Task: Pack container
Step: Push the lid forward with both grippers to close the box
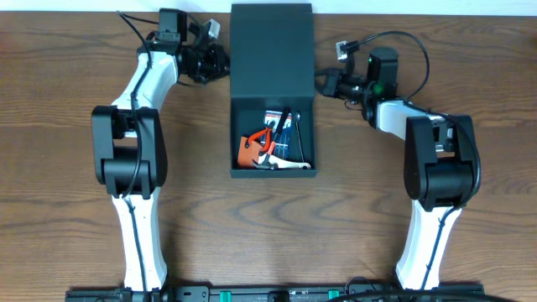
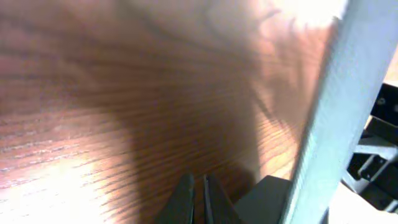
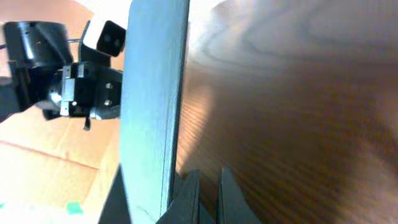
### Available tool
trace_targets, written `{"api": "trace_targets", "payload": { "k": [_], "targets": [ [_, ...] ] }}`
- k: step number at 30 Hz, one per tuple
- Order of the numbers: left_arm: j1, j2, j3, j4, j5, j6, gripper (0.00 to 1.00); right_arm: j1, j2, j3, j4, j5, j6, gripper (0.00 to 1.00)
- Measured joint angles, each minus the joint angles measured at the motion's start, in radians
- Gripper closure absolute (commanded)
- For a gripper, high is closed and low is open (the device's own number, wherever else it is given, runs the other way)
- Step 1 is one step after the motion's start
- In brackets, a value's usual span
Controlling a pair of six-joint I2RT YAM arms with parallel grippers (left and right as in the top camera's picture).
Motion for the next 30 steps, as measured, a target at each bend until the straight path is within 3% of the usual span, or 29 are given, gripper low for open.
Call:
{"api": "trace_targets", "payload": {
  "k": [8,13,23,30],
  "targets": [
    [0.003,-0.138,0.000,0.003,0.010,0.029,0.94,-0.018,0.000,0.012,0.269,-0.132,0.097,0.99],
    [0.002,-0.192,0.000,-0.011,0.015,0.039,0.94,-0.017,0.000,0.017,0.328,-0.219,0.163,0.98],
    [0.002,-0.280,0.002,-0.333,0.016,0.210,0.94,-0.017,0.000,0.017,0.329,-0.383,0.231,0.98],
    [0.002,-0.306,0.002,-0.467,-0.011,0.279,0.95,-0.017,0.000,0.017,0.330,-0.414,0.263,0.98]
  ]
}}
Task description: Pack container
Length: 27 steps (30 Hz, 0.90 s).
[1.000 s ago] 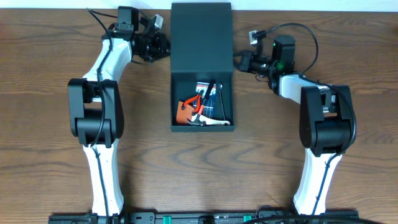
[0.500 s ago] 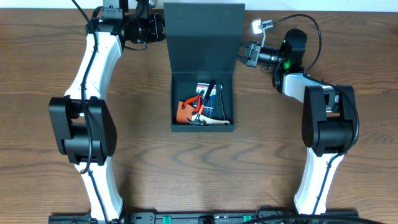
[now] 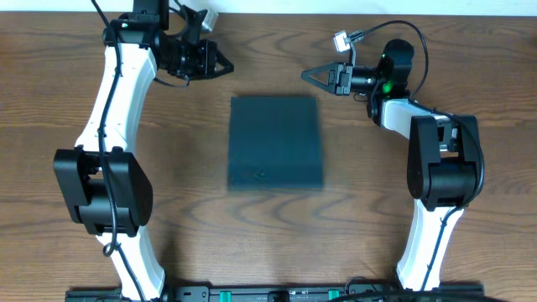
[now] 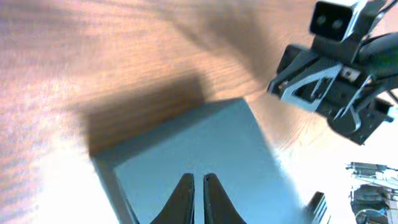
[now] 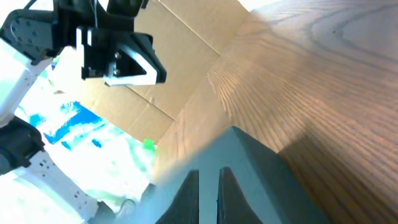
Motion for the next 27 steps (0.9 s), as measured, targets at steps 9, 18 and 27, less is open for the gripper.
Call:
{"api": "trace_targets", "payload": {
  "k": [9,18,27],
  "targets": [
    [0.000,0.000,0.000,0.015,-0.112,0.021,0.94,-0.002,0.000,0.000,0.000,0.097,0.021,0.98],
    [0.000,0.000,0.000,0.076,-0.178,0.031,0.94,-0.032,0.000,0.016,-0.105,0.455,0.023,0.98],
    [0.000,-0.005,0.000,-0.070,-0.192,0.164,0.94,-0.022,-0.001,0.352,-0.871,0.756,-0.198,0.98]
  ]
}}
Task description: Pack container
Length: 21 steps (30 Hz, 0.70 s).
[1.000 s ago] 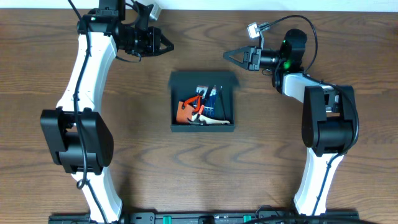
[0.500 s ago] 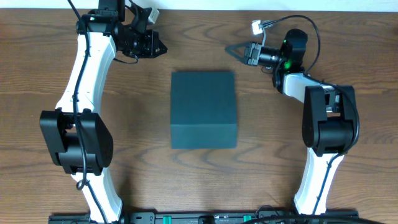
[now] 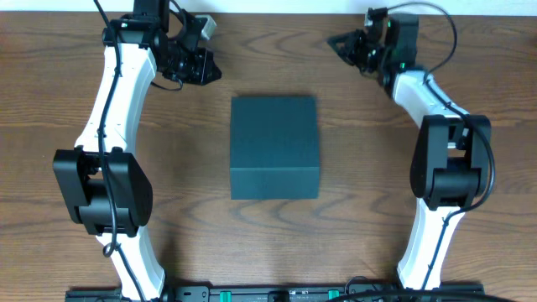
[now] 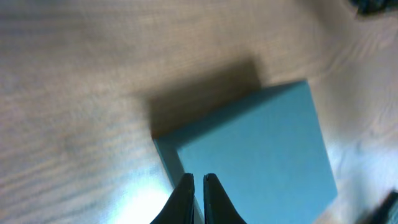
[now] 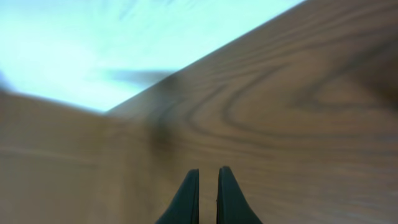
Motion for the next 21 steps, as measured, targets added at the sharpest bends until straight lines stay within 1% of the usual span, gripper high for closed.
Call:
{"api": "trace_targets", "payload": {
  "k": [3,6,11,17,19,21],
  "targets": [
    [0.000,-0.022,0.000,-0.065,0.000,0.068,0.94,0.017,-0.024,0.113,-0.254,0.082,-0.090,0.99],
    [0.000,-0.064,0.000,-0.103,0.000,0.118,0.94,0.042,-0.093,0.166,-0.445,0.167,-0.169,0.99],
    [-0.024,-0.111,0.001,-0.164,0.030,0.183,0.94,0.131,-0.325,0.186,-0.716,0.340,-0.282,0.99],
    [-0.126,-0.112,-0.062,-0.154,0.049,0.238,0.94,0.294,-0.570,0.189,-0.945,0.499,-0.343,0.99],
    [-0.163,-0.112,-0.095,-0.138,0.047,0.245,0.94,0.336,-0.631,0.153,-0.975,0.521,-0.350,0.99],
    [-0.202,-0.112,-0.127,-0.113,0.031,0.248,0.95,0.373,-0.702,0.067,-0.988,0.547,-0.351,0.99]
  ]
}}
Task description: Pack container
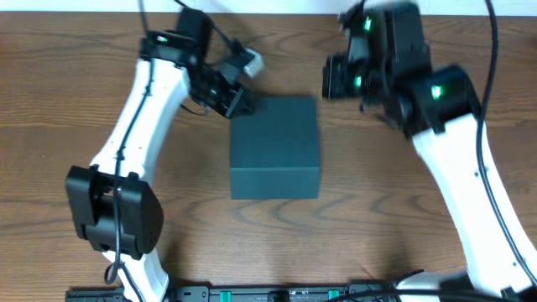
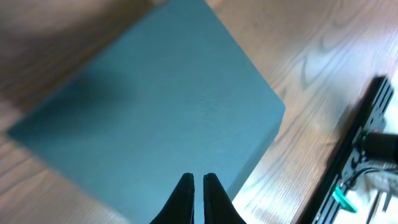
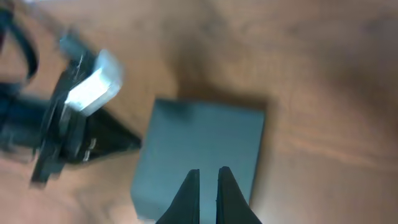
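Observation:
The dark teal container [image 1: 275, 147] lies closed in the middle of the wooden table, its contents hidden under the lid. My left gripper [image 1: 239, 104] is shut and empty at the container's far left corner. In the left wrist view its tips [image 2: 199, 177] hang just over the lid [image 2: 143, 106]. My right gripper [image 3: 208, 171] is shut on nothing. It is raised high and looks down on the container [image 3: 199, 155]. In the overhead view the right wrist [image 1: 352, 71] is above the table, right of the box's far edge.
The brown wooden table [image 1: 67, 168] surrounds the box on every side. A black rail [image 1: 268, 294] runs along the near edge and shows in the left wrist view as the rail [image 2: 364, 143]. Cables trail from both wrists.
My left gripper moved from the far left of the table to the box's far left corner. The right arm rose from the table's far edge and now looks down on the box.
At first the box stood open, lid upright and tools inside, with a gripper at each side of the lid. A second later the lid was down and both grippers were off the box. Then both stood farther off. Now the left is at its corner, the right high above.

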### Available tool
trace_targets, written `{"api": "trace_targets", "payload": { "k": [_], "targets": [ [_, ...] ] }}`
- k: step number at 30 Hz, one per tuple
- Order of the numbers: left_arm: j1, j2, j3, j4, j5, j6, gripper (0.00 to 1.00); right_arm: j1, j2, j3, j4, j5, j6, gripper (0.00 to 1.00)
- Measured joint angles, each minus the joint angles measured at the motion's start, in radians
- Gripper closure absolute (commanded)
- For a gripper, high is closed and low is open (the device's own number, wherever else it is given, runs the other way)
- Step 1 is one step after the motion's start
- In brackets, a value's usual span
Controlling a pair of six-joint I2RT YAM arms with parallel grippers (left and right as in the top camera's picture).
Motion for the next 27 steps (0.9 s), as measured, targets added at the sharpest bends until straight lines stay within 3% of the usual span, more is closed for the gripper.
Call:
{"api": "trace_targets", "payload": {
  "k": [7,15,22,27],
  "targets": [
    [-0.082,0.000,-0.129,0.091,-0.029,0.007,0.94,0.063,-0.234,-0.434,0.067,0.035,0.052,0.98],
    [-0.090,0.000,-0.225,0.162,-0.035,0.014,0.94,0.198,-0.528,-0.829,0.294,0.022,0.186,0.98],
    [-0.090,0.000,-0.230,0.168,-0.035,0.014,0.94,0.287,-0.489,-1.137,0.593,0.024,0.393,0.99],
    [-0.090,0.000,-0.230,0.170,-0.035,0.014,0.94,0.294,-0.410,-1.237,0.679,0.067,0.495,0.99]
  ]
}}
